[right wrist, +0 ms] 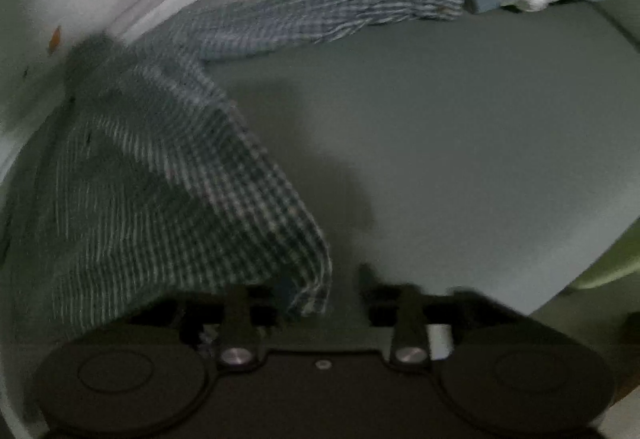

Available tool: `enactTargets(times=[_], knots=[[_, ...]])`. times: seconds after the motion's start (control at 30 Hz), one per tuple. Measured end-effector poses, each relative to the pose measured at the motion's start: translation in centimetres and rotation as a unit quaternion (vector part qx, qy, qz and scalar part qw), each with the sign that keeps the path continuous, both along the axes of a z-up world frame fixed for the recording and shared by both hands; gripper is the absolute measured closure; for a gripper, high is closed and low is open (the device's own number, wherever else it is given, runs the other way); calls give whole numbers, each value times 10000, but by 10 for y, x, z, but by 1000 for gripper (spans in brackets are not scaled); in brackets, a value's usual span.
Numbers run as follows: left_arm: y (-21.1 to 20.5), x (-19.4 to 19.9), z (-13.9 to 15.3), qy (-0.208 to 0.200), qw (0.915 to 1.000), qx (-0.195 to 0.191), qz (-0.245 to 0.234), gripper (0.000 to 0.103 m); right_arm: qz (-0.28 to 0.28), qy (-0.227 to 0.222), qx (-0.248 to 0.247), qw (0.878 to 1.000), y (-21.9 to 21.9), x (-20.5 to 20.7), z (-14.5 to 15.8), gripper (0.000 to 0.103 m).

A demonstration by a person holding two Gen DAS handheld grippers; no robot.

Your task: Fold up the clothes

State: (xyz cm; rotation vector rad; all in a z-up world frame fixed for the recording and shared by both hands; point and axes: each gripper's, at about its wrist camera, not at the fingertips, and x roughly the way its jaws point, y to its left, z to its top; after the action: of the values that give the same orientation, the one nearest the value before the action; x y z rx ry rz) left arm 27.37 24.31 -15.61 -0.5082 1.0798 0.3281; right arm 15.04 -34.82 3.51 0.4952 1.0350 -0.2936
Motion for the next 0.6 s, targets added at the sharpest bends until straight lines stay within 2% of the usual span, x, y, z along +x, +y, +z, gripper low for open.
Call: enactTargets(times=[0.17,0.23,0.3,0.37,0.43,0.5,0.6], knots=[[-6,0,-24,323,9992,-235,42,57,-364,32,361,9987,-7,1,-13,56],[-6,-2,-26,377,9991,-189,31,53,-339,40,367,9987,-1,3,-16,55],[-8,-2,-27,406,9991,-65,-88,51,-264,83,327,9991,5,4,-18,54],[-12,-1,-26,487,9983,81,-301,45,-133,216,245,9994,11,9,-26,53],[-18,0,-27,790,9945,363,-590,43,49,391,106,9992,17,12,-31,53],[-24,-1,-27,1018,9892,680,-804,37,275,485,-65,9984,23,13,-32,53],[-27,-6,-25,1229,9824,901,-1082,36,497,723,-196,9960,26,7,-30,52]])
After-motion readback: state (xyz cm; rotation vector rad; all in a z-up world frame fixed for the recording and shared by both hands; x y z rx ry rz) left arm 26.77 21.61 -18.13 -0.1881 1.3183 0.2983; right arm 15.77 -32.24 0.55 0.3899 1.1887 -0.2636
